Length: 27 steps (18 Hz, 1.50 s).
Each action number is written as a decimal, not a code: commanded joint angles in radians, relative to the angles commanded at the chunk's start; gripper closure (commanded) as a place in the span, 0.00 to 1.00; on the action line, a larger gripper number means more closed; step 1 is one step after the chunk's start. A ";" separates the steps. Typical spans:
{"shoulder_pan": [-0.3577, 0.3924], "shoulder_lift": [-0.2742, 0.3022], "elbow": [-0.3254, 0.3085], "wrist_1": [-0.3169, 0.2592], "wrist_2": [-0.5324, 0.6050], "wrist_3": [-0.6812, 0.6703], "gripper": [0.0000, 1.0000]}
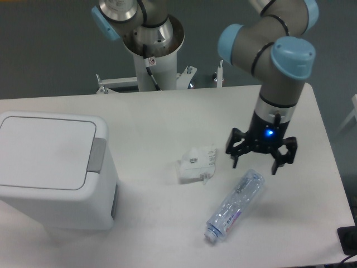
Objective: Open the trash can
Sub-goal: 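Move the open gripper toward the trash can lid's front edge, then push the gripper against the lid edge to flip the lid open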
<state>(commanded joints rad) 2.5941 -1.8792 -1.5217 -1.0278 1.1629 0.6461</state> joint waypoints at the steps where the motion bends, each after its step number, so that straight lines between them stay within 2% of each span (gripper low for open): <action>1: -0.020 0.009 0.002 0.000 -0.011 -0.035 0.00; 5: -0.083 0.049 0.012 0.000 -0.087 -0.176 0.00; 13: -0.210 0.121 0.017 0.002 -0.150 -0.236 0.00; 19: -0.249 0.126 0.002 0.002 -0.144 -0.241 0.00; 27: -0.258 0.121 -0.020 0.002 -0.131 -0.238 0.00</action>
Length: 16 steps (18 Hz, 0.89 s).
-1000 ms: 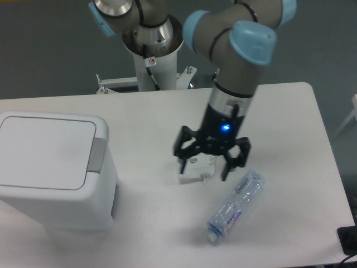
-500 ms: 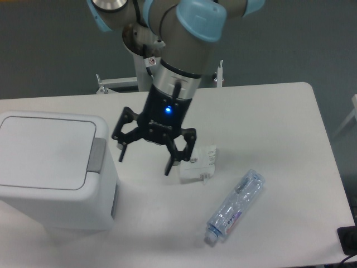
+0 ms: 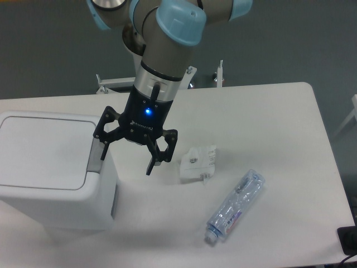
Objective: Open the trash can
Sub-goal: 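Push the gripper against the lid edge to flip the lid open, then hold the gripper beside the opened trash can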
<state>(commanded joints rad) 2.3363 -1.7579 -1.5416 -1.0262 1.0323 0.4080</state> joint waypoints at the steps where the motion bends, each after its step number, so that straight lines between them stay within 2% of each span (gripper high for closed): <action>1: 0.000 0.000 -0.002 0.000 0.008 0.002 0.00; 16: -0.020 -0.005 -0.018 0.002 0.028 0.000 0.00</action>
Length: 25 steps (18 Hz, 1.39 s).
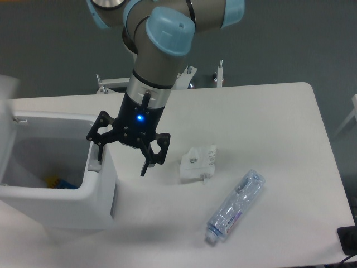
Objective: Open the trash can
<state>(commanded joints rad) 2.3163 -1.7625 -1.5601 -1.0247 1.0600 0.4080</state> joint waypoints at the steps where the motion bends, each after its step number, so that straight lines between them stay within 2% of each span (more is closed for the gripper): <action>1: 0.000 0.000 0.000 -0.002 0.000 0.000 0.00; 10: 0.014 0.000 0.028 0.003 0.000 0.008 0.00; 16: 0.155 -0.006 0.086 0.014 -0.002 0.073 0.00; 20: 0.265 -0.046 0.080 0.020 0.002 0.172 0.00; 25: 0.288 -0.072 0.086 0.021 0.002 0.274 0.00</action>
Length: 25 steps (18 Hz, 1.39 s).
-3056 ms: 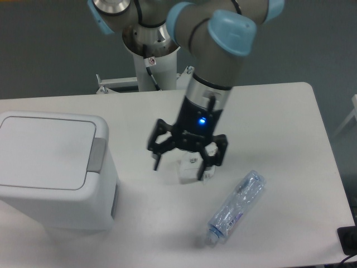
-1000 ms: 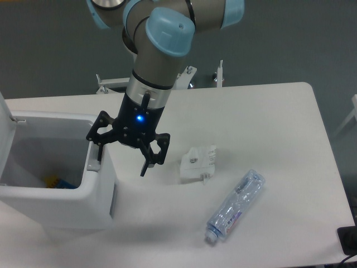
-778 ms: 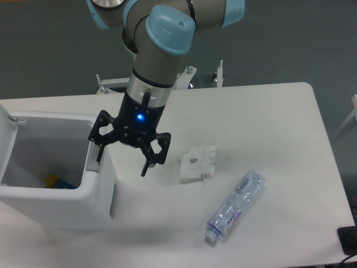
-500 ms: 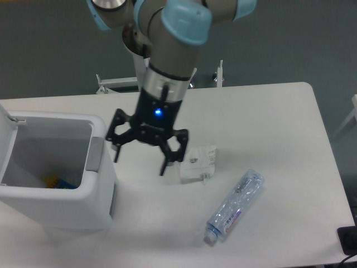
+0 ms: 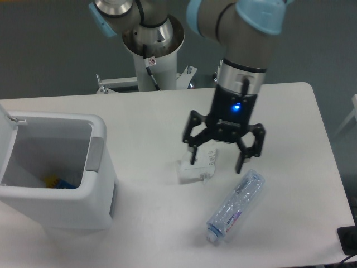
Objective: Open the trash can
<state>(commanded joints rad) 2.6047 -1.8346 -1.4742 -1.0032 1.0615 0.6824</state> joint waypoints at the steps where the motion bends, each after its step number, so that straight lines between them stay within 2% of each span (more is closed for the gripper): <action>1: 0.005 -0.005 0.000 0.002 0.002 0.023 0.00; 2: 0.015 -0.012 -0.002 0.000 0.012 0.054 0.00; 9: 0.103 -0.106 -0.014 -0.014 0.329 0.288 0.00; 11: 0.104 -0.114 -0.017 -0.028 0.440 0.406 0.00; 13: 0.126 -0.118 -0.020 -0.060 0.462 0.485 0.00; 16: 0.143 -0.126 -0.047 -0.077 0.462 0.604 0.00; 17: 0.143 -0.129 -0.061 -0.063 0.462 0.615 0.00; 25: 0.141 -0.134 -0.052 -0.063 0.488 0.617 0.00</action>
<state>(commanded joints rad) 2.7458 -1.9681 -1.5263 -1.0661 1.5493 1.2993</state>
